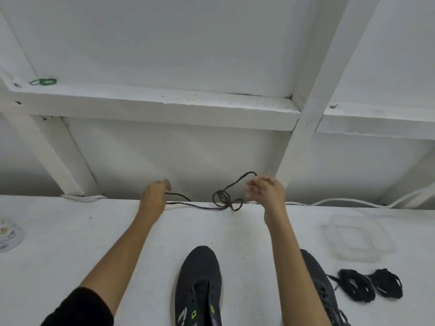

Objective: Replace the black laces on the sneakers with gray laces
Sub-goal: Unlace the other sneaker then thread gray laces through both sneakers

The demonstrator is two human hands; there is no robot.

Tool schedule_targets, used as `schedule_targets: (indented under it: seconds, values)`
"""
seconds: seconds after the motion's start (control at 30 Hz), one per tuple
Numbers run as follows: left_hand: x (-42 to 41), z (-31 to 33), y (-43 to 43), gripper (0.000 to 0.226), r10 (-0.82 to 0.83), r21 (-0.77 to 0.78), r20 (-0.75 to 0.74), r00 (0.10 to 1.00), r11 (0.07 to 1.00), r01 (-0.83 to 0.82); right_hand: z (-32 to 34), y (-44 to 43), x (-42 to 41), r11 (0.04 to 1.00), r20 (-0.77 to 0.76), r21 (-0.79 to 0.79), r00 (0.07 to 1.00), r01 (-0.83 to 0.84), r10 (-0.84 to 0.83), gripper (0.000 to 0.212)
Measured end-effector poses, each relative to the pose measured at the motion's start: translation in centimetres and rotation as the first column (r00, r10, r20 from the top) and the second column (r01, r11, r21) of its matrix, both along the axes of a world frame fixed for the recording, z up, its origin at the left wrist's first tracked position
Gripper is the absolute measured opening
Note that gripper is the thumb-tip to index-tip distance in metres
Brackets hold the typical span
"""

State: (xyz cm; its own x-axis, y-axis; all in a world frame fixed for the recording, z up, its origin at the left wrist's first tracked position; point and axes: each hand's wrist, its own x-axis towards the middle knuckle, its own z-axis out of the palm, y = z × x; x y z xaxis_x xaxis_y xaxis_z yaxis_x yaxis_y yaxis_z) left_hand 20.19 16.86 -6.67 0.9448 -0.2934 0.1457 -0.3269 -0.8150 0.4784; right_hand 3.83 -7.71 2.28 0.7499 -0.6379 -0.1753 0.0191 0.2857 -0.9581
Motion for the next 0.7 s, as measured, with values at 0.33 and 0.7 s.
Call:
schedule_targets:
  seconds: [0.33,0.7]
  values:
    - [-1.0,4.0,8.5,0.044,0.465,-0.582,-0.078,0.882,0.697,-0.419,4.4,-2.9,-4.7,0.907,0.315,0.203,0.852,0.37,-0.418,0.007]
    - [-11.7,12.0,10.1,0.035,0.423,-0.997,0.07,0.903,0.018,0.069,2.5,1.4,-9.5,0.958,0.155,-0.068,0.951,0.28,-0.267,0.009]
